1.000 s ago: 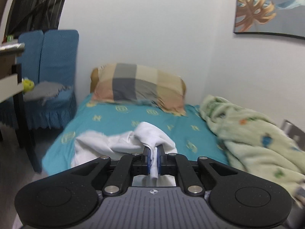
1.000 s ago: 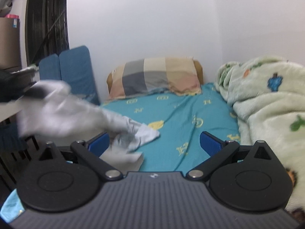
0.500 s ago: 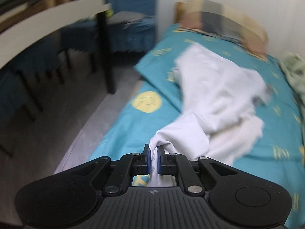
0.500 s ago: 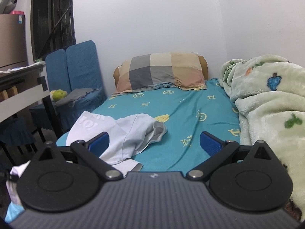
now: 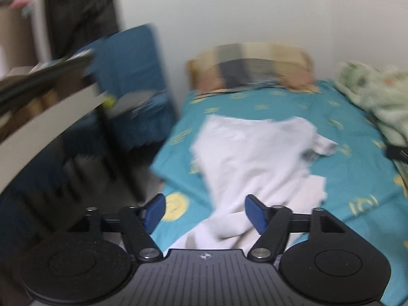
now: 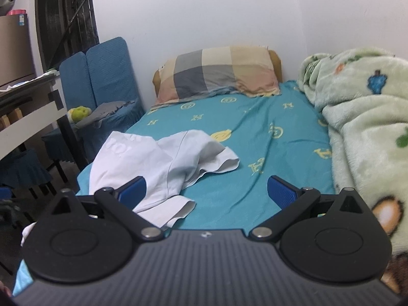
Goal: Fold clothes
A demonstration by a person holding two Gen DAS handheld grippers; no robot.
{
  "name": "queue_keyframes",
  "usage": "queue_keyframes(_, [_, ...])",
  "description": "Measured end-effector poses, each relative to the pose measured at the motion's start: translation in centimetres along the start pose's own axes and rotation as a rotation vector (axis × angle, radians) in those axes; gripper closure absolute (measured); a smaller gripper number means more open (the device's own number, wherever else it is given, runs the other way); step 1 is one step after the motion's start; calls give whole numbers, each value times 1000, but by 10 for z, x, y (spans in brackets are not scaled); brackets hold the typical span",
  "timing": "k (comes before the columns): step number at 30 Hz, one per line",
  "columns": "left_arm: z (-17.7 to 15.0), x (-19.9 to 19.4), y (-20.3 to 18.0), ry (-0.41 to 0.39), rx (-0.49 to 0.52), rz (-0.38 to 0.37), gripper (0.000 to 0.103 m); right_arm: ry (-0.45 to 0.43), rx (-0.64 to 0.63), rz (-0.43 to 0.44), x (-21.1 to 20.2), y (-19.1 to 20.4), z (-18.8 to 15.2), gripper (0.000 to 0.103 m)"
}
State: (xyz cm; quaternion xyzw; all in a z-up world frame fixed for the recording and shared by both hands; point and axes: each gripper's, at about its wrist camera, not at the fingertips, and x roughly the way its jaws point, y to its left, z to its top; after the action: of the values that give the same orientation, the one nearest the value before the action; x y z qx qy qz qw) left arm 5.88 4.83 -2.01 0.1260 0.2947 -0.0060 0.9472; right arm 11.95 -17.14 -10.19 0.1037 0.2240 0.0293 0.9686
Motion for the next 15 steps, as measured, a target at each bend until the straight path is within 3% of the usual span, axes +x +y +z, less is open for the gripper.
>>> queue_keyframes(4, [3,43,-42,51,160,-64,31,27,23,3,10,-2,-1,0])
queue_keyframes(7, [-3,84,-65,96,253,-76,38,39,45,16,15,-4,-2,0])
queue_keyframes(9, [-6,110,-70,140,250,-86,50,39,54,21,20,-5,-2,0])
queue_keyframes(13, [-12,134,-64,159,176,-125,98,41,52,30,33,-3,-5,0])
queue_keyframes(15, [-5,119,-55,83,127,-144,99,41,37,34,38,0,-8,0])
